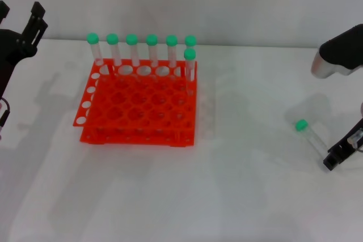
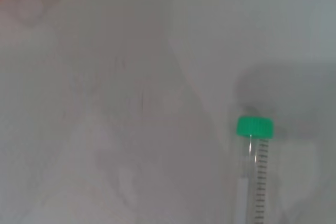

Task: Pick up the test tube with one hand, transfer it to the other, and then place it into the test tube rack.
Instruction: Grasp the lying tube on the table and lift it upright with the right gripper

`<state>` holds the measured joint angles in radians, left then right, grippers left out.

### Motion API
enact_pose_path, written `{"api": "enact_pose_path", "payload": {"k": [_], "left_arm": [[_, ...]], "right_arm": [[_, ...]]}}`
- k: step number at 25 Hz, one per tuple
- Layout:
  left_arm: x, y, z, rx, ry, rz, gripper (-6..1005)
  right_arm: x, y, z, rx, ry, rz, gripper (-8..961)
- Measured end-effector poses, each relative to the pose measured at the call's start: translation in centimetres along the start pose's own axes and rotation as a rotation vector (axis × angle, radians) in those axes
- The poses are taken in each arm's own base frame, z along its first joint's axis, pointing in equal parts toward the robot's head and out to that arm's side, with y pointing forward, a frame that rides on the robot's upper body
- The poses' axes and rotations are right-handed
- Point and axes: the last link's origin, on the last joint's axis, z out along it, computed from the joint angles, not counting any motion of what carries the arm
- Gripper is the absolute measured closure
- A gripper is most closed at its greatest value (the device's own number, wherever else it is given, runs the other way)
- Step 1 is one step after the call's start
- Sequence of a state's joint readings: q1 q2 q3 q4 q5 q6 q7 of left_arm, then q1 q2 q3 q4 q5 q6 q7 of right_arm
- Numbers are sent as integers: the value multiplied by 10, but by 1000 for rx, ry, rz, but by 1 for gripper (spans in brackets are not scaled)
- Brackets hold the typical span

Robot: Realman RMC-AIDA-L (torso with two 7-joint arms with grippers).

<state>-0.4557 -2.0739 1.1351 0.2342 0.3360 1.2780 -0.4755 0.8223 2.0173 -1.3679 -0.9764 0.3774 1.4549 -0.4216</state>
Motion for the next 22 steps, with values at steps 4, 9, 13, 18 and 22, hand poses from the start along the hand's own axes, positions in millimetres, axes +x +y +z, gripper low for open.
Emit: {"api": "enact_pose_path", "payload": {"k": [4,9,13,18,22], "left_arm": [[0,0,1,-1,1,2,339],[1,1,2,-4,6,5,343],[0,1,2,-3,2,4,347],[0,1,1,-2,0,3,352],[-1,2,0,-28,-14,-11,355]], "right_arm": [[0,3,4,9,21,-19,548],[-2,5,5,11,21,-29,547],[-4,2,1,11,-5,-27,676],[-3,2,2,7,-12,-34,769],[-8,3,-9,-10,-88,-38,766]]}}
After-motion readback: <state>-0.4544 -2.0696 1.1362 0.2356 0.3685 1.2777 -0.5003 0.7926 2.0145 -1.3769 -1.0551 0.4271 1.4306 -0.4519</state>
